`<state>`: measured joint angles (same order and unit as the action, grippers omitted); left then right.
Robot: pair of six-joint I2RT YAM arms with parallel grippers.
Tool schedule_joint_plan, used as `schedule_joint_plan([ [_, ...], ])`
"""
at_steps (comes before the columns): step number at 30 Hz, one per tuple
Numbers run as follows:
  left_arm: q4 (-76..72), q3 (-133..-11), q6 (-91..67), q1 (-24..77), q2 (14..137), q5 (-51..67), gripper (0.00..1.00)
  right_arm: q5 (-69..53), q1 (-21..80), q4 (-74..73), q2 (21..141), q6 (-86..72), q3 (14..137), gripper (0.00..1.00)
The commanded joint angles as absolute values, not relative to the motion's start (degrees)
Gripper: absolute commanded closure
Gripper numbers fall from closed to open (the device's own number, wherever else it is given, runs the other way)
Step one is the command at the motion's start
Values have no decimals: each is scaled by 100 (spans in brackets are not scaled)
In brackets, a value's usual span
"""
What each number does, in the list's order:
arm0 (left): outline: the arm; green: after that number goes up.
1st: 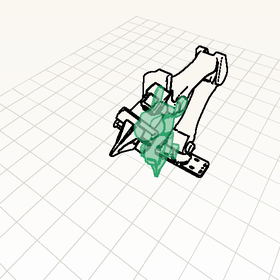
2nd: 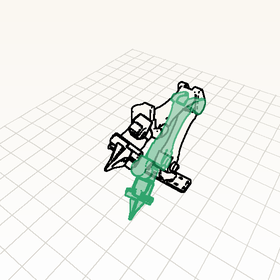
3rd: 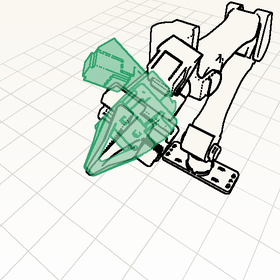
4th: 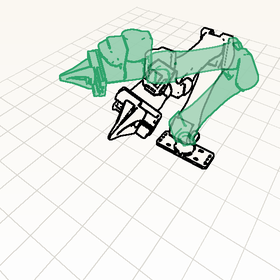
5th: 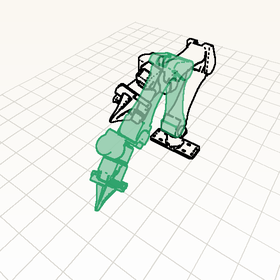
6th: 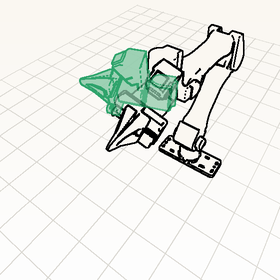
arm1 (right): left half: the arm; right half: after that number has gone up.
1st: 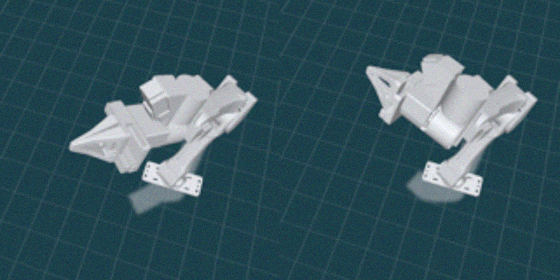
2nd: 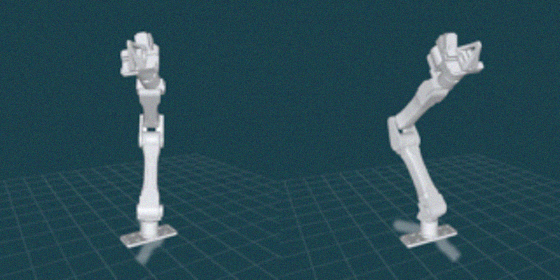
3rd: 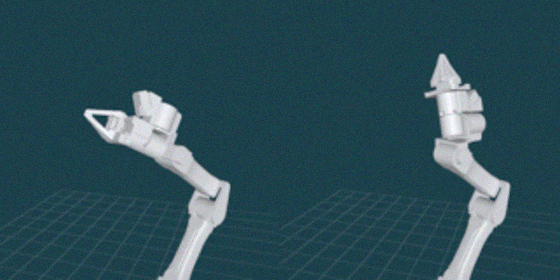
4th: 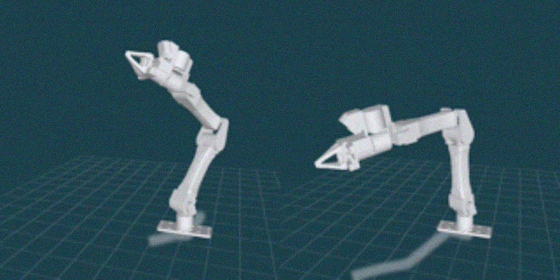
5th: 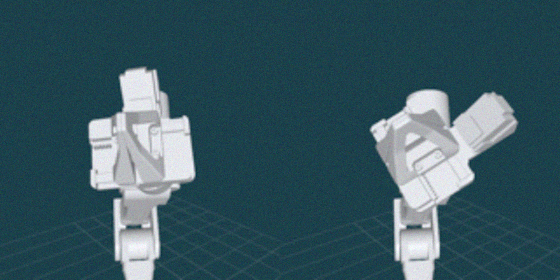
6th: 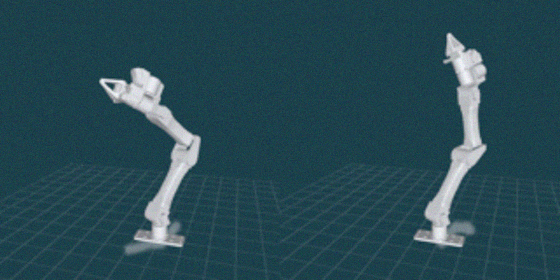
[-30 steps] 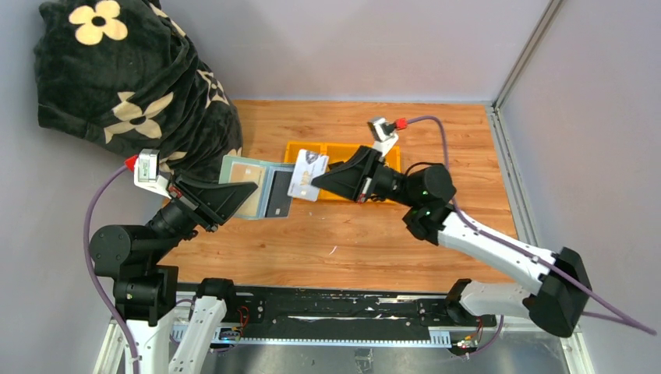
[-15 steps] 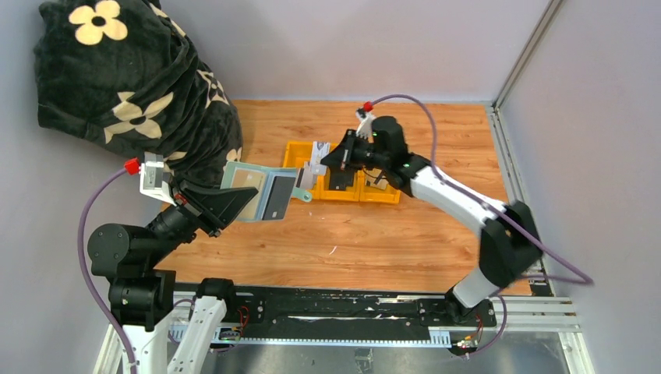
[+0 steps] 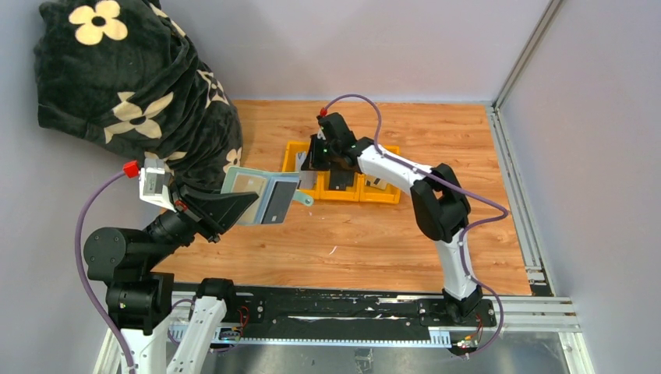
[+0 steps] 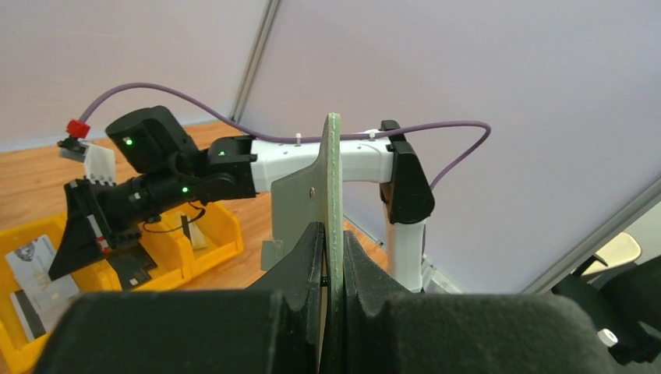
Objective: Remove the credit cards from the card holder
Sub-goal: Place the credit card in the storage box.
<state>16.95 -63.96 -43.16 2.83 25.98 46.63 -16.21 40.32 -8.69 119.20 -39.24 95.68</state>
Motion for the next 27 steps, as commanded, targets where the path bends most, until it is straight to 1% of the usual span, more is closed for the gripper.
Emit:
schedule_joint_plan([
  [1,1633,-6524,-4204,302,2521,4798,100,-1197,4186,-1468,12387,-3809,10156,100],
  [8,1662,-6586,-4095,300,2496,4908,100,-767,4352,-1667,12681,-3835,10400,99],
  [14,1721,-6653,-4000,302,2452,4948,100,-693,4407,-1696,12608,-3693,10470,90],
  [17,1681,-6649,-4008,303,2435,4948,100,-595,4436,-1788,12522,-3648,10503,80],
  [19,1684,-6647,-4021,307,2435,4943,100,-471,4457,-1860,12428,-3625,10490,76],
  [22,1689,-6662,-4019,309,2435,4960,100,-240,4497,-1953,12156,-3576,10451,64],
  [27,1773,-6666,-3897,304,2435,4990,100,-174,4500,-1732,11251,-3396,10192,54],
])
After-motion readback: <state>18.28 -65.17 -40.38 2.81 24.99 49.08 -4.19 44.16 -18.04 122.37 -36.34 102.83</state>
